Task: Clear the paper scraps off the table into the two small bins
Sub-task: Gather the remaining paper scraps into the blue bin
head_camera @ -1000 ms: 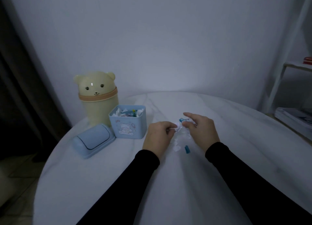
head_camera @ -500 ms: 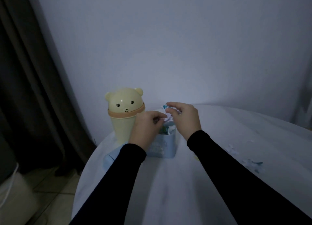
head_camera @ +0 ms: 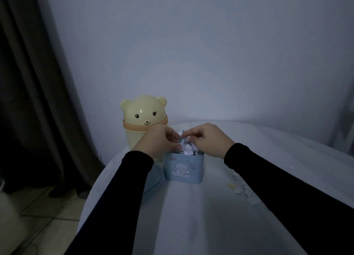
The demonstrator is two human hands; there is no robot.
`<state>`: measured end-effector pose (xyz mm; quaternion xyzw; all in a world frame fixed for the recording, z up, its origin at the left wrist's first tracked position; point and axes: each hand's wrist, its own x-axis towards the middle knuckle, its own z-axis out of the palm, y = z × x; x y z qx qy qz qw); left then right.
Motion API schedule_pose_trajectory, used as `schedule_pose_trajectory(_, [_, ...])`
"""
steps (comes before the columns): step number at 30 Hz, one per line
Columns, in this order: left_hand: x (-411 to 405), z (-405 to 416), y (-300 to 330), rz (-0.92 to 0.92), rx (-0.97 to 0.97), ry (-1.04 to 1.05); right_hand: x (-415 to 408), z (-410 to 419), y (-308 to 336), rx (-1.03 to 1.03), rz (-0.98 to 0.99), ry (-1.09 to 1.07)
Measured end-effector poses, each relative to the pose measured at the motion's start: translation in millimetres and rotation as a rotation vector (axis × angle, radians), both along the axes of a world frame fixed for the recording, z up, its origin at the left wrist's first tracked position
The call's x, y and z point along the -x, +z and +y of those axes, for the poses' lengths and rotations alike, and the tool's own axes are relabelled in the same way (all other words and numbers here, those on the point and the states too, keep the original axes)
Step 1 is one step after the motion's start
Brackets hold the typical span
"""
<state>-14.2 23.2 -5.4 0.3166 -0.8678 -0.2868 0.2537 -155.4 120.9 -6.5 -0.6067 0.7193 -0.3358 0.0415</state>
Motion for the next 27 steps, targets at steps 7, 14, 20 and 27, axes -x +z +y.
schedule_pose_trajectory(7, [-5, 3, 6, -0.011, -0.008, -0.03, 4, 1, 4, 0.003, -0.004, 0.041])
schedule_pose_trajectory(14, [4, 6, -4, 0.183, 0.026, 0.027, -3, 5, -2, 0.078, -0.092, 0.095])
schedule_pose_trajectory(20, [7, 9, -3, 0.224, 0.047, -0.038, 3, 8, -1, 0.191, -0.137, 0.079])
schedule_pose_trajectory(27, [7, 11, 0, 0.112, 0.21, 0.058, 6, 14, -3, 0.208, -0.186, 0.048])
